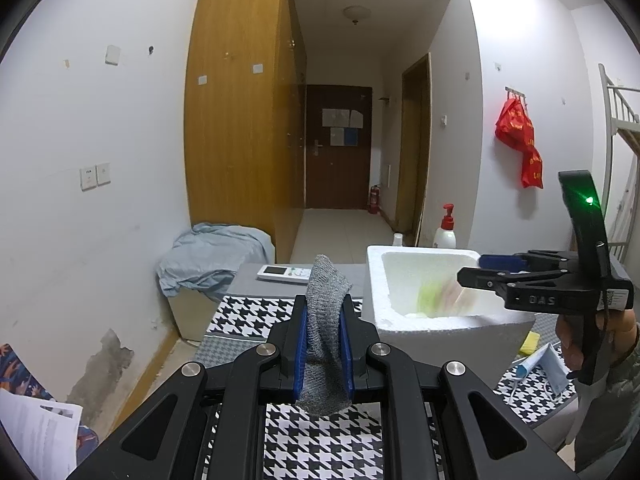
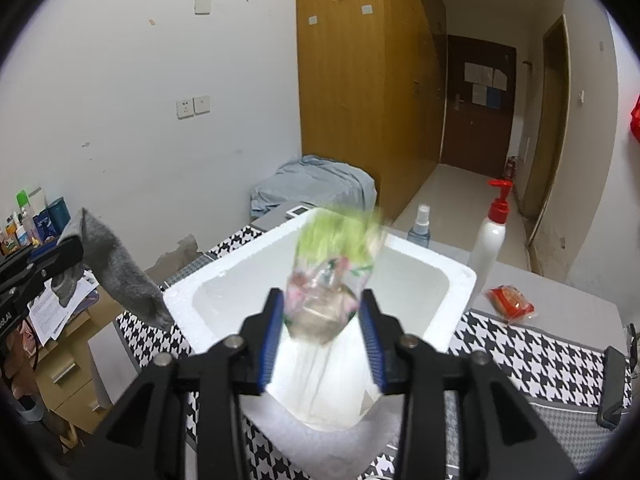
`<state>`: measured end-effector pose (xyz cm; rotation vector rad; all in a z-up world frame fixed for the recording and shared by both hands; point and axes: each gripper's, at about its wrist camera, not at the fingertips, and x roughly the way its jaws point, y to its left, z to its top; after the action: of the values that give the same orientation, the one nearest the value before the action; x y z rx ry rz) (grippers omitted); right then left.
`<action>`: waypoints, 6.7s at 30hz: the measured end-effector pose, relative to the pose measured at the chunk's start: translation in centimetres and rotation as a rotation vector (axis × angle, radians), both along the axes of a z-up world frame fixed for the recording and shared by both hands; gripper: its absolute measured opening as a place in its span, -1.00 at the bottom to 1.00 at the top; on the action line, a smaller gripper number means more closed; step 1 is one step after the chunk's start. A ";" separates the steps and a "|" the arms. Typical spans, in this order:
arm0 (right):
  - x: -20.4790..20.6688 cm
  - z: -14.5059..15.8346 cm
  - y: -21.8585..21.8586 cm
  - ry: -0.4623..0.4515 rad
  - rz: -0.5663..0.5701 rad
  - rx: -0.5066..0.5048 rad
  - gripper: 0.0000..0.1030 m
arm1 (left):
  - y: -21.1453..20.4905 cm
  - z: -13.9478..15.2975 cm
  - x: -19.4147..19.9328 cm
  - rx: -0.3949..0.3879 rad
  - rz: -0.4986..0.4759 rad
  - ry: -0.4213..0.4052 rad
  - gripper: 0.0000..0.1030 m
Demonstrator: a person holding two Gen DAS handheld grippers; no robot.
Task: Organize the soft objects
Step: 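Lower the green snack bag into the foam box and open the right gripper, then lower the grey sock into the foam box and open the left gripper, then move both grippers away from the box back over the table, then reach the right gripper to the blue face mask and close on it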
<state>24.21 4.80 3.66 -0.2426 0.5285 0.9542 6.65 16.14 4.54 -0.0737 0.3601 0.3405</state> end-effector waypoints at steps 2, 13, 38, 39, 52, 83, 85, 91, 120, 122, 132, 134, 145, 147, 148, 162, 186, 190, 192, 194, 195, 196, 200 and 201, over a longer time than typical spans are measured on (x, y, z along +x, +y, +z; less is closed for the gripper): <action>0.0 0.1 -0.1 -0.004 -0.006 0.006 0.44 | 0.3 0.0 0.1 -0.003 0.004 -0.002 -0.70; -1.3 0.8 -0.6 -0.085 -0.005 0.015 0.99 | 0.4 0.6 0.0 0.003 0.010 -0.020 -0.70; -1.1 0.7 -7.1 -0.072 -0.115 0.059 0.99 | -2.5 5.8 1.8 0.064 -0.103 -0.118 -0.70; -1.1 0.6 -7.3 -0.071 -0.118 0.060 0.99 | -2.6 5.9 2.0 0.065 -0.112 -0.119 -0.70; -1.1 0.3 -10.4 -0.080 -0.180 0.060 0.99 | -4.2 5.9 4.7 0.050 -0.206 -0.096 -0.70; -0.4 -1.4 -15.4 -0.056 -0.329 0.043 0.99 | -5.9 1.9 12.7 0.008 -0.276 0.157 -0.70; -0.4 -1.5 -15.6 -0.059 -0.332 0.042 0.99 | -5.9 1.7 13.2 0.008 -0.269 0.174 -0.70; -0.3 -1.8 -16.3 -0.045 -0.346 0.055 0.99 | -5.9 0.9 14.1 0.006 -0.264 0.213 -0.70; -2.3 -1.0 -18.2 -0.064 -0.393 0.099 0.99 | -5.9 3.4 6.9 -0.015 -0.232 -0.019 0.98; -2.7 -0.7 -18.4 -0.070 -0.395 0.106 0.99 | -6.3 3.9 6.1 -0.006 -0.233 -0.040 0.98; -5.2 0.4 -19.5 -0.113 -0.397 0.127 0.99 | -7.8 4.4 3.2 0.000 -0.242 -0.106 0.98; -5.7 0.6 -19.6 -0.123 -0.402 0.133 0.99 | -8.0 4.2 2.9 -0.001 -0.248 -0.112 0.98; -8.4 0.5 -18.9 -0.153 -0.417 0.122 0.99 | -9.8 2.9 1.0 0.061 -0.258 -0.144 0.98; -8.7 0.4 -19.1 -0.157 -0.421 0.116 0.99 | -10.2 2.4 0.9 0.067 -0.285 -0.148 0.98; -8.8 0.3 -19.2 -0.160 -0.423 0.114 0.99 | -10.5 2.2 0.9 0.068 -0.298 -0.153 0.98; -10.1 -1.4 -20.6 -0.199 -0.452 0.105 0.99 | -12.6 -1.0 -0.1 0.064 -0.375 -0.198 0.98; -7.7 -6.6 -22.9 -0.090 -0.465 0.096 0.99 | -16.8 -6.8 2.2 0.013 -0.503 -0.081 0.98; -6.6 -7.7 -23.0 -0.065 -0.477 0.070 0.99 | -17.3 -7.8 3.2 0.024 -0.494 -0.041 0.98; -6.2 -8.1 -23.1 -0.051 -0.477 0.063 0.99 | -17.5 -8.3 3.6 0.008 -0.503 -0.025 0.98; -5.7 -8.6 -23.2 -0.035 -0.476 0.059 0.99 | -17.7 -8.8 4.0 0.001 -0.517 -0.005 0.98; -5.6 -8.9 -23.2 -0.028 -0.473 0.057 0.99 | -18.0 -9.1 4.2 0.007 -0.520 0.002 0.98; -5.3 -9.1 -23.2 -0.018 -0.468 0.054 0.99 | -18.2 -9.2 4.3 0.014 -0.519 0.007 0.98; -4.3 -9.9 -23.2 0.006 -0.465 0.048 0.99 | -18.4 -9.8 5.1 0.007 -0.533 0.034 0.98; -4.1 -10.0 -23.2 0.010 -0.464 0.045 0.99 | -18.5 -10.1 5.3 0.003 -0.542 0.043 0.98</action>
<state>20.12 -18.38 -6.37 -0.0685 0.5414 0.5155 11.98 -2.32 -5.54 0.0352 0.4066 -0.1933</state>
